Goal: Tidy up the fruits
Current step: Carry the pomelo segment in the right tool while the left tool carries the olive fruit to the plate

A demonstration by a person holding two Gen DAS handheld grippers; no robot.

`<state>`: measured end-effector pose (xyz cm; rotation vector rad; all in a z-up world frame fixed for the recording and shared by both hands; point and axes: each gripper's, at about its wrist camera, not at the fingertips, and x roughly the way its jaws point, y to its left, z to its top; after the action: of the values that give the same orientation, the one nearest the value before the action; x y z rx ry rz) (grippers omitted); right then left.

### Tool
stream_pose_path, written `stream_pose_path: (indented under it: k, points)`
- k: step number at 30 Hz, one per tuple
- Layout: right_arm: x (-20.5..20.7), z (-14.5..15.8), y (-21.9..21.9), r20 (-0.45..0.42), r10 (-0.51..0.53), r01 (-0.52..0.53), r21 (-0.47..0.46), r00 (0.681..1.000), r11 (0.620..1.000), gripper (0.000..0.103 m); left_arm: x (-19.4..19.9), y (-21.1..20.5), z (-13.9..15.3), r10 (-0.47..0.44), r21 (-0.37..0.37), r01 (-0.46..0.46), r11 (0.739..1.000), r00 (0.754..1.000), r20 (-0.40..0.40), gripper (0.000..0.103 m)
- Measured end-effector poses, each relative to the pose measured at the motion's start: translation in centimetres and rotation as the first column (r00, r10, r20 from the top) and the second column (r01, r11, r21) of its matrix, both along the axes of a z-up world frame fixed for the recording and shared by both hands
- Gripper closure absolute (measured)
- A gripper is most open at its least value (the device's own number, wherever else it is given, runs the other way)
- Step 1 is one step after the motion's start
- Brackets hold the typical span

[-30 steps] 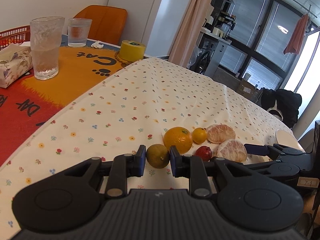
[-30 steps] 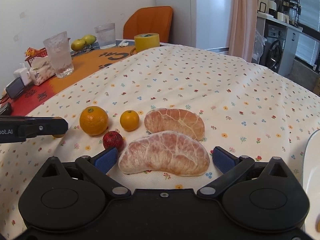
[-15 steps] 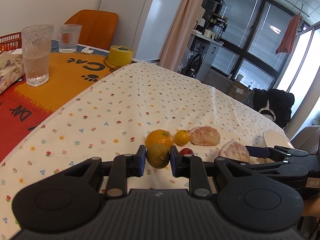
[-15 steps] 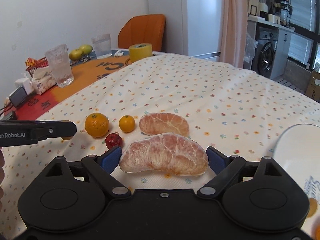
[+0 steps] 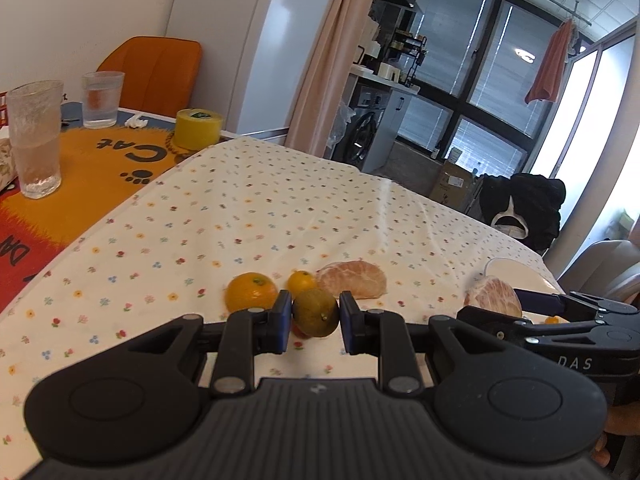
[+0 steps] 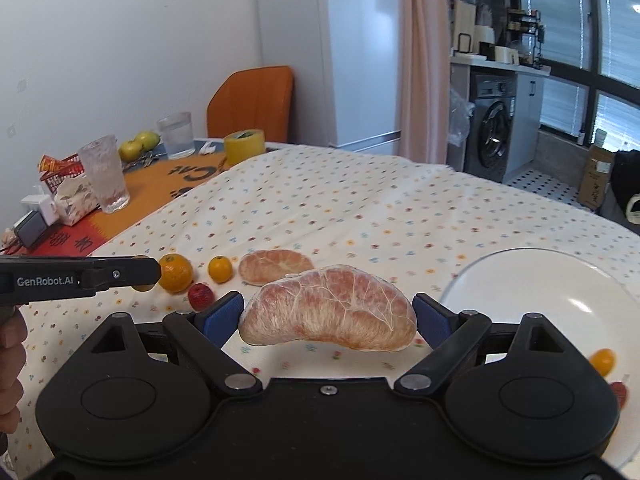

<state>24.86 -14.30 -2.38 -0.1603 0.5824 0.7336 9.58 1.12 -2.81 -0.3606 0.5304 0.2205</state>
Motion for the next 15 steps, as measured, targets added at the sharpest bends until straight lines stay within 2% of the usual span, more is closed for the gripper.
stream_pose_path:
  k: [15]
  points:
    - [0.6,1.0,-5.5,0.03,-0.114,0.113,0.032,0.993,0.993,0.015,2.5,-4.2,1.5,-0.093,0.035,0.092,0.995,0.995,0.031,0.08]
